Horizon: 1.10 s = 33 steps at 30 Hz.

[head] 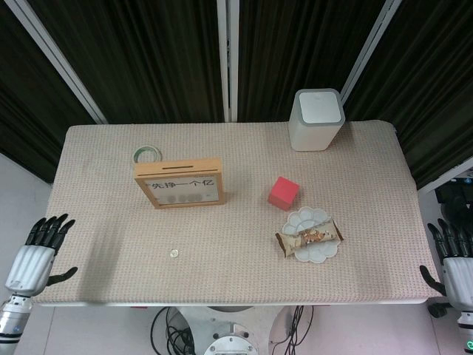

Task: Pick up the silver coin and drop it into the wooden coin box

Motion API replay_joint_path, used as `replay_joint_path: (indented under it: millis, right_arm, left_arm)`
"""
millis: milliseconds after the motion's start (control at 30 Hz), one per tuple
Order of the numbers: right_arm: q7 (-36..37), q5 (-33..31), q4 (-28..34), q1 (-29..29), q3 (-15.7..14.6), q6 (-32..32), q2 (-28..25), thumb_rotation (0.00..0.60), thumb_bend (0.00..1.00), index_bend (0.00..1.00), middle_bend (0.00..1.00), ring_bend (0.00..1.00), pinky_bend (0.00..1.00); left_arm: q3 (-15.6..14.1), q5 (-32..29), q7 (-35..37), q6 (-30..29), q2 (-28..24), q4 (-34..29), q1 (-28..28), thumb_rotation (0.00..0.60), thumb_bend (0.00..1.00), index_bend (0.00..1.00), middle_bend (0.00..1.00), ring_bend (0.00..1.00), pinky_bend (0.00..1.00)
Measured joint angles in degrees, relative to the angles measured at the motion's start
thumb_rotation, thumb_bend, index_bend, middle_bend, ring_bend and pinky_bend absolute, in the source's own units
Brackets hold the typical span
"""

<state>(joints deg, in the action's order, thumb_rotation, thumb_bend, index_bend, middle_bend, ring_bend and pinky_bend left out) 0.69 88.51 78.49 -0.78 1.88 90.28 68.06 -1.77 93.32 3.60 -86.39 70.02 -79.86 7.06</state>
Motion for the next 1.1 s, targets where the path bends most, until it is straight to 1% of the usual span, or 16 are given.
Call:
replay_joint_path:
  millis: [133, 267, 400, 533, 633, 733, 900, 1100]
  right_arm:
    - [0.48, -0.36, 0.06, -0.02, 0.32, 0.05, -0.31, 0.6, 0.22, 0.0, 0.0, 0.0, 0.0]
    - [0.77, -0.8, 0.13, 0.03, 0.54, -0.27, -0.58, 0.6, 0.22, 0.0, 0.0, 0.0, 0.0]
    - [1.17, -1.1, -0.04, 0.04, 0.48, -0.81, -0.47, 0.6, 0.22, 0.0, 0.0, 0.0, 0.0]
    - [1.73, -1.33, -0.05, -0.03, 0.46, -1.02, -0.48, 0.6, 0.22, 0.0, 0.0, 0.0, 0.0]
    - [2.13, -1.36, 0.02, -0.1, 0.58, -0.79, -0.62, 0.6, 0.22, 0.0, 0.0, 0.0, 0.0]
    - [2.57, -1.05, 0.01, -0.19, 0.62, -0.34, -0.81, 0.6, 0.22, 0.0, 0.0, 0.0, 0.0]
    - [3.37, -1.39, -0.34, -0.37, 0.8, -0.21, -1.0, 0.6, 0.22, 0.0, 0.0, 0.0, 0.0]
    - [3.46, -1.88, -0.42, -0.52, 0.82, -0.63, -0.94, 0.6, 0.22, 0.0, 0.0, 0.0, 0.0]
  left_arm:
    - [-1.19, 2.69, -0.52, 0.31, -0.09, -1.73, 0.53, 0.6, 0.16, 0.07, 0.0, 0.0, 0.03]
    - [-2.39, 5.02, -4.0, 1.97, -0.18, -4.91, 1.59, 0.6, 0.19, 0.08, 0.02, 0.0, 0.06]
    - [-3.03, 7.15, -9.05, 5.4, 0.87, -8.0, 3.56, 0.6, 0.19, 0.11, 0.03, 0.0, 0.08]
    - [-2.81, 7.09, -12.16, 10.14, 3.14, -9.42, 5.89, 0.6, 0.19, 0.13, 0.03, 0.0, 0.09]
    - [-2.03, 6.02, -13.48, 13.3, 5.89, -9.34, 7.73, 0.6, 0.21, 0.18, 0.05, 0.0, 0.1]
    - [-1.17, 4.44, -13.78, 15.4, 8.76, -8.08, 9.1, 0.6, 0.24, 0.22, 0.09, 0.02, 0.13]
    - [-0.27, 2.64, -14.03, 18.45, 12.54, -6.39, 11.24, 0.6, 0.26, 0.25, 0.11, 0.03, 0.14]
    - [0.38, 2.14, -15.43, 20.46, 16.41, -3.52, 13.5, 0.6, 0.26, 0.26, 0.12, 0.04, 0.16]
